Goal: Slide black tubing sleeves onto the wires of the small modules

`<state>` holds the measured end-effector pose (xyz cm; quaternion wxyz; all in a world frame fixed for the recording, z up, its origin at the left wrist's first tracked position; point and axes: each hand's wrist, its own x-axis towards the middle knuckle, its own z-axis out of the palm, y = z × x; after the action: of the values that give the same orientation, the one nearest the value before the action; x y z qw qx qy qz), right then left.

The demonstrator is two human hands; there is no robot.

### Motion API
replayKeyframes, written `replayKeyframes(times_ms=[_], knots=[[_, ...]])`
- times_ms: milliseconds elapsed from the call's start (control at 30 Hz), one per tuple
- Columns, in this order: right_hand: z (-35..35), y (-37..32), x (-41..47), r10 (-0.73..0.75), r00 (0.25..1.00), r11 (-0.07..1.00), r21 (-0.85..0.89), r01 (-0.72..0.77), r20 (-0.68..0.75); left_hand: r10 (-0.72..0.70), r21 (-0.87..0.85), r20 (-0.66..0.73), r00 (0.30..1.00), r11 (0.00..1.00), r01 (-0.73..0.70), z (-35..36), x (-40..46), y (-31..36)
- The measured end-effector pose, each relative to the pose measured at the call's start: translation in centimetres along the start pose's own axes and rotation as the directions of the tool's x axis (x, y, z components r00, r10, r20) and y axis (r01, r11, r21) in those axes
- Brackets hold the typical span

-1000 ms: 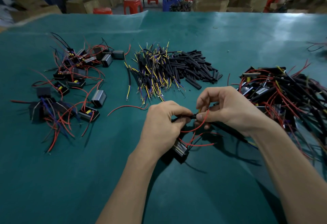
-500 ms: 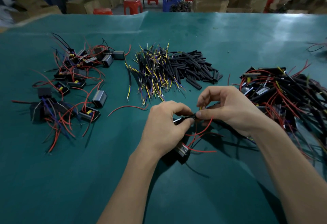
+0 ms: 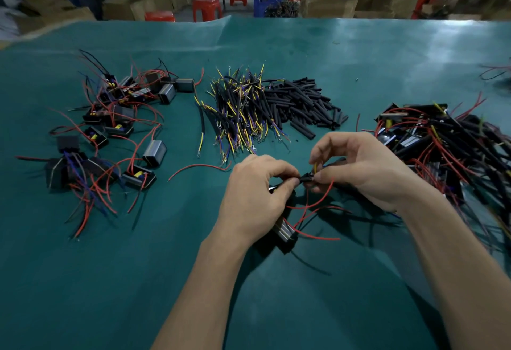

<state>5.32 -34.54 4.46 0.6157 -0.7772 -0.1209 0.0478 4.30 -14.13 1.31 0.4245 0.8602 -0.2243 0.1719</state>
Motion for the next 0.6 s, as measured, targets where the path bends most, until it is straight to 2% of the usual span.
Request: replayKeyframes(times_ms=[233,600], knots=[[-0.29,-0.02,-0.15,0.013,1.000,0.999,0.036,-0.013,0.020,0.003,-0.007,0.015,1.000,1.000,-0.002,0.08,0.00,0.15],[0.20,-0.51,-0.19,0.003,1.000,0.993,-0.121,-0.004,-0.012,0.013,0.006,0.024,1.000,1.000,-0.014,0.34,-0.03,0.32]])
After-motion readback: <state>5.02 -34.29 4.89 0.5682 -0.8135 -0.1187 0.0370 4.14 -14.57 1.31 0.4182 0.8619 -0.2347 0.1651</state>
